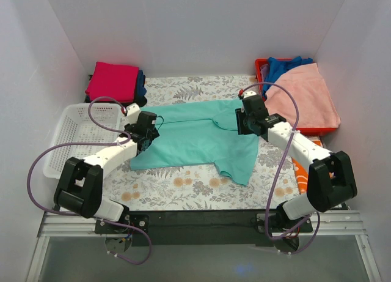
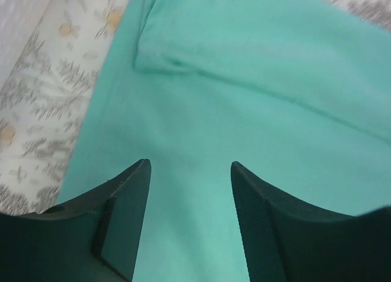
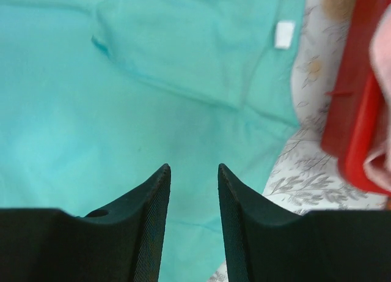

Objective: Fold and stack the t-shirts
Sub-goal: Grap the side of the flattened tshirt closest away from the robot with both arms

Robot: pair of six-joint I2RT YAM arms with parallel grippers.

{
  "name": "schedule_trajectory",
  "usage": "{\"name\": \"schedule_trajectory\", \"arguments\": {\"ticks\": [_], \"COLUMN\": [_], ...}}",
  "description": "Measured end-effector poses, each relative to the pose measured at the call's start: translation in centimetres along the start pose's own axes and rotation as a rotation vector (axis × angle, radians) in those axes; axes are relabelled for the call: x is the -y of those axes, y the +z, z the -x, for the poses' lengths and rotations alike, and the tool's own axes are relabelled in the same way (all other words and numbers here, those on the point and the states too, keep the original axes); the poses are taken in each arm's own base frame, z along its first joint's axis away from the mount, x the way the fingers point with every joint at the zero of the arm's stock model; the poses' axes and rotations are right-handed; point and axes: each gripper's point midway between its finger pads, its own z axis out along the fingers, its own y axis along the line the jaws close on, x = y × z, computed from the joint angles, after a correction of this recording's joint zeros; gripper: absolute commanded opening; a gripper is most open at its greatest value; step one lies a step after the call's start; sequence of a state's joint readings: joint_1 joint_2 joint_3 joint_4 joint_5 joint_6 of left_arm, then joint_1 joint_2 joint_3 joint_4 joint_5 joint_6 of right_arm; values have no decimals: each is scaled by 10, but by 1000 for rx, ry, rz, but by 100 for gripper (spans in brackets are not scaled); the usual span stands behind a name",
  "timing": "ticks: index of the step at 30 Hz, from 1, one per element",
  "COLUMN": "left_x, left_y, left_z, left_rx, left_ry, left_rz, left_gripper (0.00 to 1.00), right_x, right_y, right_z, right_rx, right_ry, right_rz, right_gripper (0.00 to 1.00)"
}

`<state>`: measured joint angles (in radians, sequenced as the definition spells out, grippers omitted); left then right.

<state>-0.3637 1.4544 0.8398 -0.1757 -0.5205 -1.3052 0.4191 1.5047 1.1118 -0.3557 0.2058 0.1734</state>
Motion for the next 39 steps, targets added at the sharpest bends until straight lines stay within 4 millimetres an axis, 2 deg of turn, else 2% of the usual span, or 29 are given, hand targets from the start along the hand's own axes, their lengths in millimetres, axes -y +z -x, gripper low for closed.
{"name": "schedule_trajectory", "arguments": {"ticks": [3,6,8,13,17,26,30,39], "left_x": [-22,-55,-71,-92,-102,-115,-124,-124], "left_y": [-12,-25,-33,-44,-52,-61,-63,-51], "left_z": [-29,-54,-63,-78,-87,-101,-111,-106], "left_rx": [-59,-93,-107,-134,-157,-185,-202,-147], "left_ry": [-14,-32,-41,-68,-93,-138,-128,-101], "left_rz": [68,173,238,347,403,502,528,565], "left_gripper": [46,43,43,43,43,43,43,42], "right_x": [-17,-26,-27,-28,-30,-36,-34,-28], "right_y": [-7,-12,-12,-10,-10,-9,-8,-18], "right_z": [-34,-63,-77,-103,-109,-107,-114,-132], "right_rx": [-42,-84,-102,-148,-157,-143,-155,-167], "right_ry": [-37,-53,-51,-44,-42,-44,-46,-46], "right_rz": [32,49,53,52,57,74,73,73], "right_gripper": [42,42,41,41,41,40,40,40]}}
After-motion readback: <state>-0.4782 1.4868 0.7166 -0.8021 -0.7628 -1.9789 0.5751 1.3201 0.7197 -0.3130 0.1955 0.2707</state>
